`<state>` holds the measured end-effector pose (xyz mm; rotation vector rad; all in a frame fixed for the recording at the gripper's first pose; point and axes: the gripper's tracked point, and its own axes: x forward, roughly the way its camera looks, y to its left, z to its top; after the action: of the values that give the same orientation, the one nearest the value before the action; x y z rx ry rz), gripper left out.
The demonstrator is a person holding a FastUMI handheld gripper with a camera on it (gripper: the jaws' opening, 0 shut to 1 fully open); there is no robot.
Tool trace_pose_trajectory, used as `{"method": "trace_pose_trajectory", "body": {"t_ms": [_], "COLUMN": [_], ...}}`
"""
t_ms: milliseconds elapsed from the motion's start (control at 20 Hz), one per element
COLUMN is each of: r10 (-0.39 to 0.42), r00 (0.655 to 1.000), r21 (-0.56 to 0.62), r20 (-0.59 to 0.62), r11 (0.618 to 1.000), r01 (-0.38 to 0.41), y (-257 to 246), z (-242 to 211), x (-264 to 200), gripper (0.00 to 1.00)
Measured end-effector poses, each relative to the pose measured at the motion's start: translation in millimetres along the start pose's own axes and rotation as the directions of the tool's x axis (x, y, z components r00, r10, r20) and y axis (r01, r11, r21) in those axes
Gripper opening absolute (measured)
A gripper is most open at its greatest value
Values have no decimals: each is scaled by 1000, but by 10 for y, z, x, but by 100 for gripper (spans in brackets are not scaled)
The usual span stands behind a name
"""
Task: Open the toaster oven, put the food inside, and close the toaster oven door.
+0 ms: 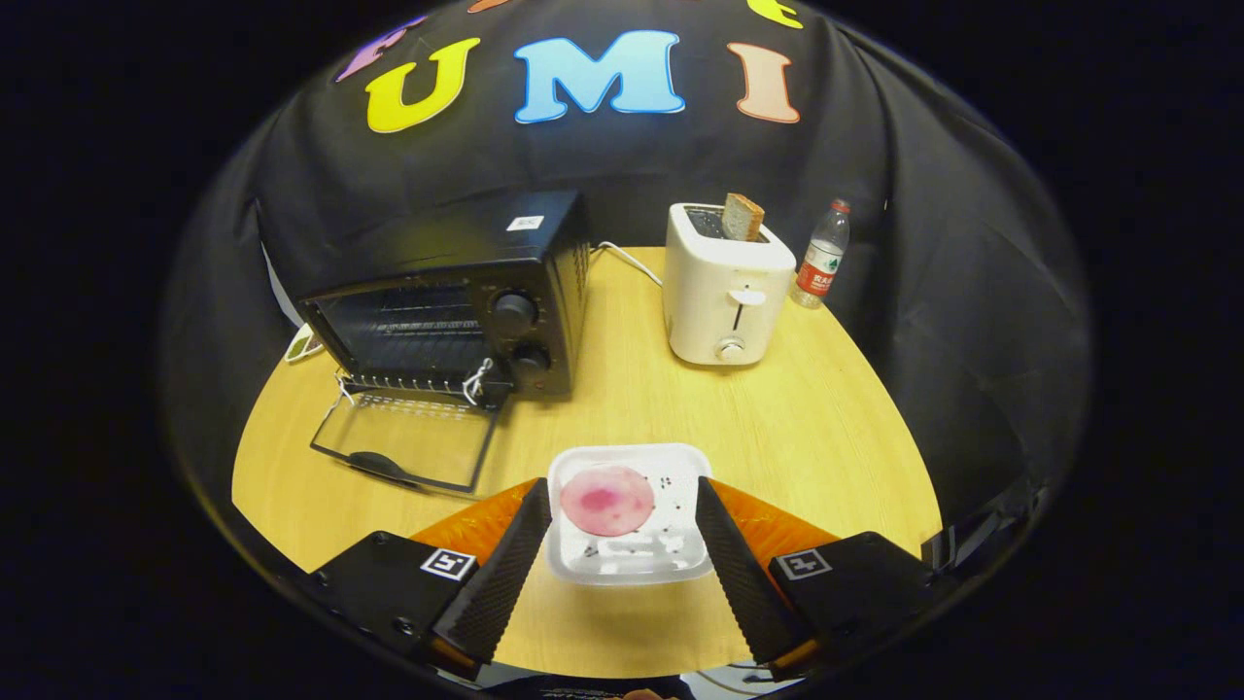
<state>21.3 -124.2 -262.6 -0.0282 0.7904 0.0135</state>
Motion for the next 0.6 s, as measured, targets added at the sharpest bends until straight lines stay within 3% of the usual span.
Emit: {"method": "trace_pose_trajectory", "body": {"t_ms": [350, 600], "r10": [30, 109], "r00": [985, 936], "r21": [-58, -55], "r20": [-172, -334], "r11": [998, 989], "r01": [-40, -135], "y": [-604, -585], "z": [-216, -549], "x": [484, 704], "gripper": [96, 96]}}
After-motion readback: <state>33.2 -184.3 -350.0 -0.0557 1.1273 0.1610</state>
